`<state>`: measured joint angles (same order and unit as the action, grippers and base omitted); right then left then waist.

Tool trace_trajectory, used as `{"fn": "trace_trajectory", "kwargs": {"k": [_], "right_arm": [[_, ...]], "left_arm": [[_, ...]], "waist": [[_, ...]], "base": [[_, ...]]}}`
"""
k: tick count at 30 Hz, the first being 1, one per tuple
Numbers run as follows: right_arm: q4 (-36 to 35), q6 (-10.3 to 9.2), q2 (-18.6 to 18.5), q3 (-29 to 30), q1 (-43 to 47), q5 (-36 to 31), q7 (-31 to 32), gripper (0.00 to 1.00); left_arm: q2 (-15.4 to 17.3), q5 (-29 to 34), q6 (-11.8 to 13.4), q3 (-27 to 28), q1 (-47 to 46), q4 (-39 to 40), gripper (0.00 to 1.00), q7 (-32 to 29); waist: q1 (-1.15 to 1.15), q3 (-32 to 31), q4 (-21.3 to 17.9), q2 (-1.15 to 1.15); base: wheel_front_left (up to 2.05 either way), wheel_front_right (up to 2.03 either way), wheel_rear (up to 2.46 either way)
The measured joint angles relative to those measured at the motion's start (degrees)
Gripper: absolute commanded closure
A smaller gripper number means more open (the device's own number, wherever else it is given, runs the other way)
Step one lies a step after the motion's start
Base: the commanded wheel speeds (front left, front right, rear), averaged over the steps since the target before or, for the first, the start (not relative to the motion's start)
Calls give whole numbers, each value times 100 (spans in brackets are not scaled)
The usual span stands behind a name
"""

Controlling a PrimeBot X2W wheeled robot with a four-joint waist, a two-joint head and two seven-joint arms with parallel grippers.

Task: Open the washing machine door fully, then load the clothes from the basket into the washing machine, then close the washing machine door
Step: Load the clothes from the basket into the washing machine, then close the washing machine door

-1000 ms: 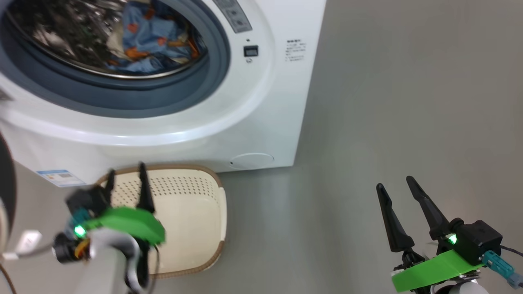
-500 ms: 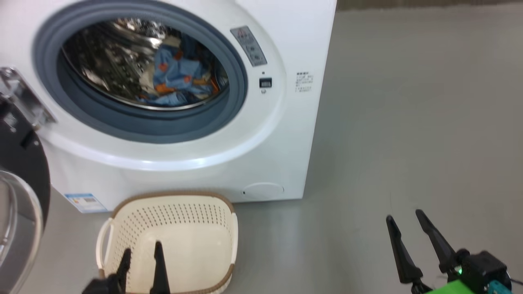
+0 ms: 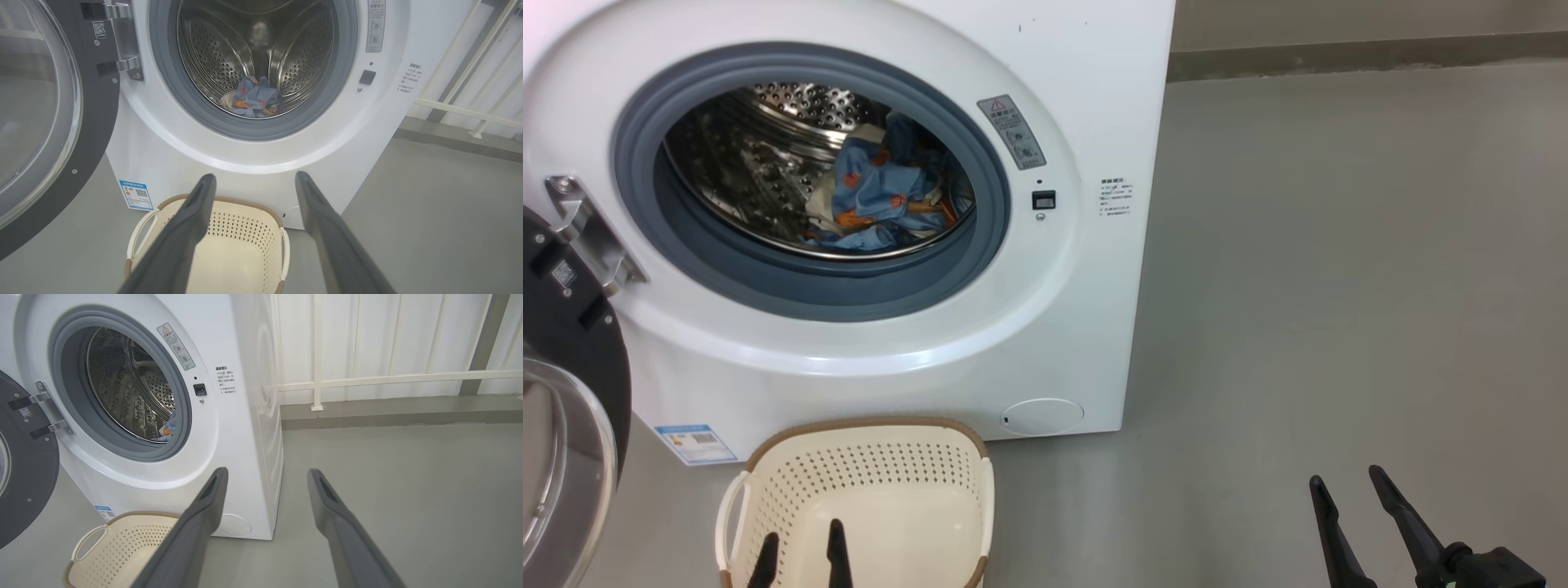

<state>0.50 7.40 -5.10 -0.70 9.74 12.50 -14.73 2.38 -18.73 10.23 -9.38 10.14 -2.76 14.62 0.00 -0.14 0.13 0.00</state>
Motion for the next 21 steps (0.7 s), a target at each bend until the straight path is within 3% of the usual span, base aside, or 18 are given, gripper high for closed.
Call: {"fn": "trace_trajectory", "kwargs": {"k": [21], "right_arm": [[10,0,-20,-63,49,-52,0,0]], "left_arm": [[25,87,16,42,198,313,0,0]], "waist": [[0,-63,63,0]], "base": [[0,0,0]]}}
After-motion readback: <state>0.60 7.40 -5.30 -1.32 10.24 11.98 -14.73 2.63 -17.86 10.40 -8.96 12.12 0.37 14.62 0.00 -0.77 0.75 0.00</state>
